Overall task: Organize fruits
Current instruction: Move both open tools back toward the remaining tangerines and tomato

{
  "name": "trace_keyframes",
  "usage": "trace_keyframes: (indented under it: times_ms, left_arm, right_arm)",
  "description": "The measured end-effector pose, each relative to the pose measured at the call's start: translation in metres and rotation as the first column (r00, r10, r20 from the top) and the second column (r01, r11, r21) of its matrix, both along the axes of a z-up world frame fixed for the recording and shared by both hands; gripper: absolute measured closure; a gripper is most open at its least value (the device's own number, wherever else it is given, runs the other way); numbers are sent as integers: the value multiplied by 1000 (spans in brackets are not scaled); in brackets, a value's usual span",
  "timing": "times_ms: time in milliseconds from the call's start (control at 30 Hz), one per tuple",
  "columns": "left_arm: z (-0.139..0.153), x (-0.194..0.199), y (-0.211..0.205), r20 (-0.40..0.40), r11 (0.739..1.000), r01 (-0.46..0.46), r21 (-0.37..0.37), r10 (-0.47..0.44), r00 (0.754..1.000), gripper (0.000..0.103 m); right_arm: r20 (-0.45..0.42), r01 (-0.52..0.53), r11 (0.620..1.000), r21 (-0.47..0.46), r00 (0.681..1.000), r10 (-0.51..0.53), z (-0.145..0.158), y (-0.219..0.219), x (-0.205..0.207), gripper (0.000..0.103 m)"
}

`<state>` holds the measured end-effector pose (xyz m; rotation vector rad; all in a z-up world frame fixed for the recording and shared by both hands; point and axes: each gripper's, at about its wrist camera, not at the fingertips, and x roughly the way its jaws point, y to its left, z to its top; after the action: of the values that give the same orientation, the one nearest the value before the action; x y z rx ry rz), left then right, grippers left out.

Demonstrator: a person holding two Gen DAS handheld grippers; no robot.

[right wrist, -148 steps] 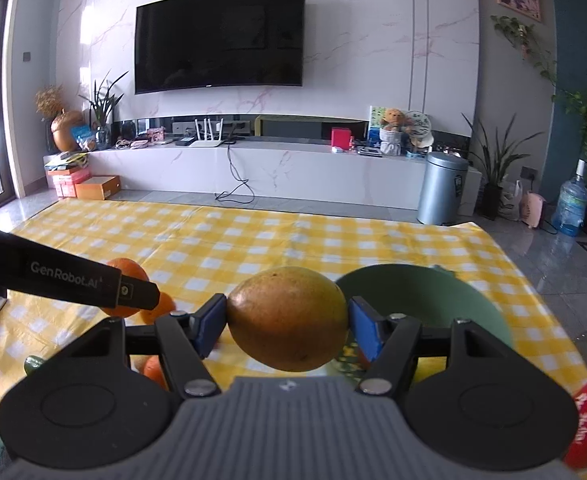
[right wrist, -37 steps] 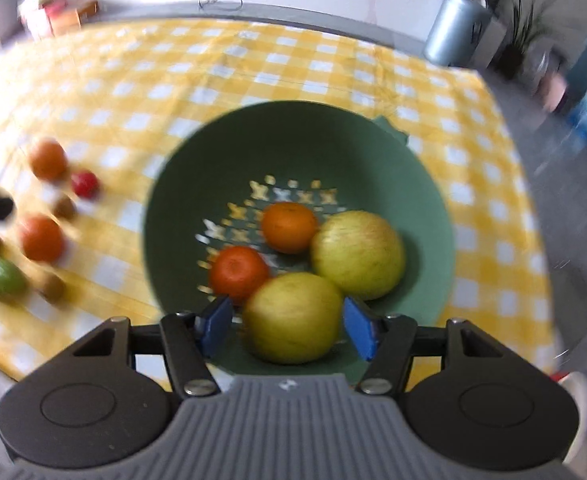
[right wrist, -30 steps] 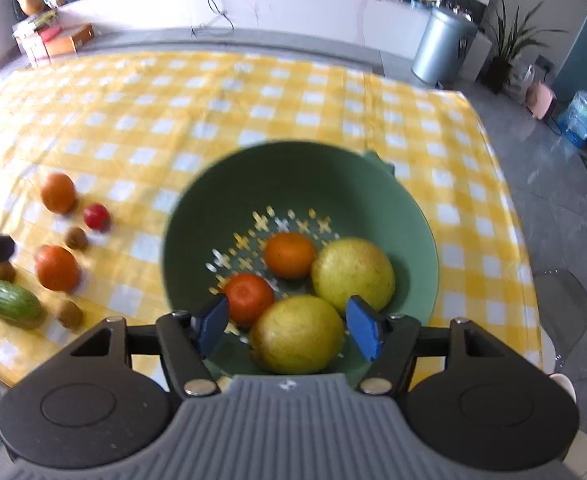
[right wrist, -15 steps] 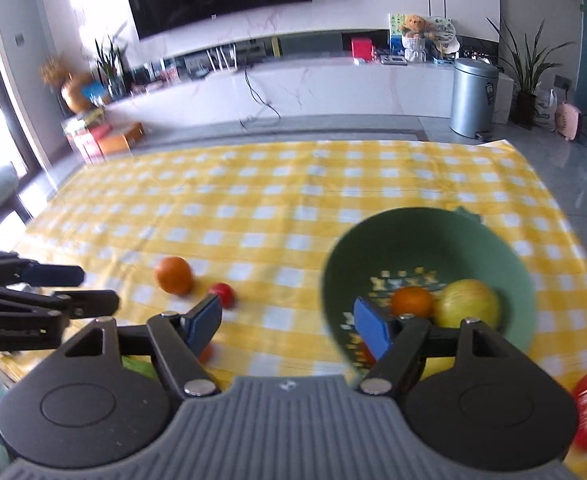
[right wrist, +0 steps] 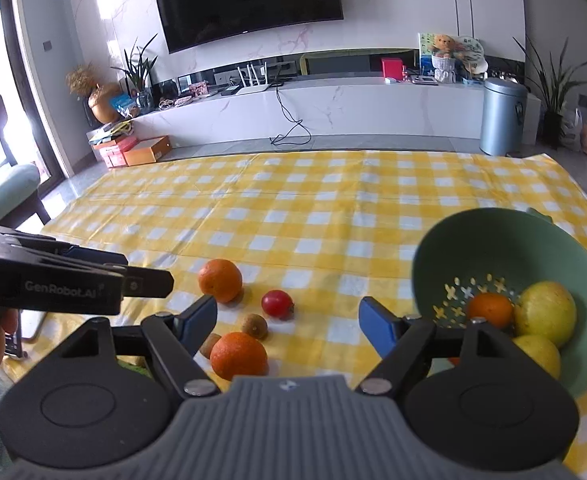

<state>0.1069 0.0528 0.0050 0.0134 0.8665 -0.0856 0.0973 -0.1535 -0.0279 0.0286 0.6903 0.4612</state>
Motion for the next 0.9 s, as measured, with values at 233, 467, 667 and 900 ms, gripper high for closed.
trace_keyframes:
  times_ms: [233,467,667,900]
  left_arm:
    - [-23,13,17,-23,997,-7,-77,5,1000,34]
    - [-40,14,29,-12,993,-19,-120,18,1000,34]
    - [-52,19,29,-15,985,-14,-170,12,1000,34]
    - [-62,37,31,20,982,-66,-179,71,997,34]
  right_arm:
    - [20,-13,999,-45,1000,14,-21,18,15,34]
    - [8,-49,998,-41,999,49,-42,28,20,46]
    - [-61,-48,999,-2,997,48,-59,26,29,50]
    - [-121,-19,997,70,992,27,-70,22,44,52]
